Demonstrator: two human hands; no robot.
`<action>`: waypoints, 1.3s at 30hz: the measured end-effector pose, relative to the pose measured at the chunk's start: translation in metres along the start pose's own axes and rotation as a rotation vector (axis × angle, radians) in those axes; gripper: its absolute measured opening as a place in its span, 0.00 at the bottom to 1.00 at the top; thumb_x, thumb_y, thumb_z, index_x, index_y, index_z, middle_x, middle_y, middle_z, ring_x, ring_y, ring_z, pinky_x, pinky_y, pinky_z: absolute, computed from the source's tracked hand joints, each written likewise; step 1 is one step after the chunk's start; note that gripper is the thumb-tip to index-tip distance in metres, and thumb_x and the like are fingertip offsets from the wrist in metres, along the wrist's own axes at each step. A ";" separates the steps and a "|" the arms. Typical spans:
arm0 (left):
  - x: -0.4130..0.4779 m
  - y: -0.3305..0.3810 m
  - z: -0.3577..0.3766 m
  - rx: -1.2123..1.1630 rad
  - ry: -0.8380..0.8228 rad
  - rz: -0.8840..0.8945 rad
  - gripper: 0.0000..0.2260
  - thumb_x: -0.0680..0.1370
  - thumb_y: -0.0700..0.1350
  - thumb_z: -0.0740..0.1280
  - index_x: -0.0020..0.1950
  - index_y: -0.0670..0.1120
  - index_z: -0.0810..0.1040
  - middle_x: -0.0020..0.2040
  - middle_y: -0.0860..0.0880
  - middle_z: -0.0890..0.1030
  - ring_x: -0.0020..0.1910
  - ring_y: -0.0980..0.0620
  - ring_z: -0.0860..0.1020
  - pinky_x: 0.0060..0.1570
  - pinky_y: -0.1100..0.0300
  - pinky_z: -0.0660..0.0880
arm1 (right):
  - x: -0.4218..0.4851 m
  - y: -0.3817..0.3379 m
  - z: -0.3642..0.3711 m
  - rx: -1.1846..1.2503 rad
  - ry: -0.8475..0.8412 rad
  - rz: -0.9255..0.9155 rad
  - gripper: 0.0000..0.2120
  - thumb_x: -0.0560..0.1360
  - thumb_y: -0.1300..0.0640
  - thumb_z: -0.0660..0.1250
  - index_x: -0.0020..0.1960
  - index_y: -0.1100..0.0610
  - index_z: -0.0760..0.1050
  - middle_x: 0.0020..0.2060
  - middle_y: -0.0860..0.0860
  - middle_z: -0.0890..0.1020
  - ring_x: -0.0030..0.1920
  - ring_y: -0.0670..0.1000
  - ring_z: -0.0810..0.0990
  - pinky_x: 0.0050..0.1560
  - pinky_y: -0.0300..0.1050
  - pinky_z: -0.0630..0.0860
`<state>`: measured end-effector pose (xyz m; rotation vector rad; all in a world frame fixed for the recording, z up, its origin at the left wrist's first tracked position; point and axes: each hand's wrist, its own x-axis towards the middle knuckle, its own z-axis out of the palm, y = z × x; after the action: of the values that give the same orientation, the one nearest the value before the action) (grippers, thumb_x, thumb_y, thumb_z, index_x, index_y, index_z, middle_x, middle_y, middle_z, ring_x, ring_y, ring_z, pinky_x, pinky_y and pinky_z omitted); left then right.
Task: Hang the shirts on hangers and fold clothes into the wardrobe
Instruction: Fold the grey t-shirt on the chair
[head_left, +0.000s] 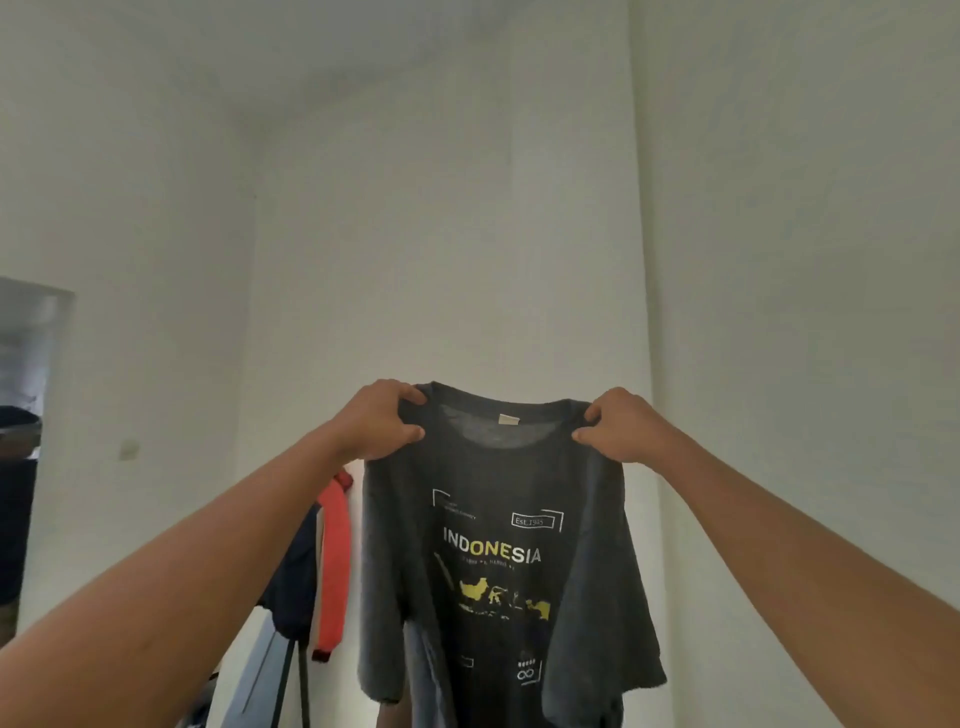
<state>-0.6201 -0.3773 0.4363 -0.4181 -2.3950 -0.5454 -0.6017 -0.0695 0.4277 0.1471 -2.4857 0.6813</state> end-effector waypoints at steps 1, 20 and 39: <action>0.001 0.005 -0.004 -0.002 0.013 0.022 0.21 0.75 0.45 0.73 0.68 0.48 0.77 0.67 0.47 0.75 0.64 0.47 0.74 0.63 0.57 0.69 | -0.002 -0.008 -0.005 0.185 -0.039 0.074 0.10 0.78 0.56 0.68 0.48 0.65 0.77 0.39 0.58 0.78 0.40 0.59 0.82 0.35 0.48 0.76; 0.009 0.036 -0.033 -0.947 0.244 0.055 0.17 0.72 0.33 0.75 0.55 0.46 0.75 0.53 0.40 0.79 0.45 0.46 0.80 0.51 0.48 0.81 | 0.007 -0.044 -0.022 0.887 0.341 -0.092 0.23 0.70 0.59 0.78 0.62 0.58 0.77 0.55 0.53 0.81 0.56 0.54 0.81 0.57 0.52 0.81; 0.044 0.035 0.003 -1.689 0.122 -0.153 0.17 0.76 0.29 0.67 0.56 0.46 0.67 0.51 0.42 0.79 0.45 0.47 0.82 0.44 0.48 0.81 | 0.041 -0.058 0.012 1.422 0.102 -0.044 0.15 0.76 0.70 0.68 0.52 0.51 0.72 0.51 0.60 0.82 0.46 0.58 0.82 0.51 0.59 0.81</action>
<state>-0.6398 -0.3388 0.4720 -0.7876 -1.2803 -2.4649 -0.6280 -0.1244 0.4668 0.6312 -1.4383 2.1894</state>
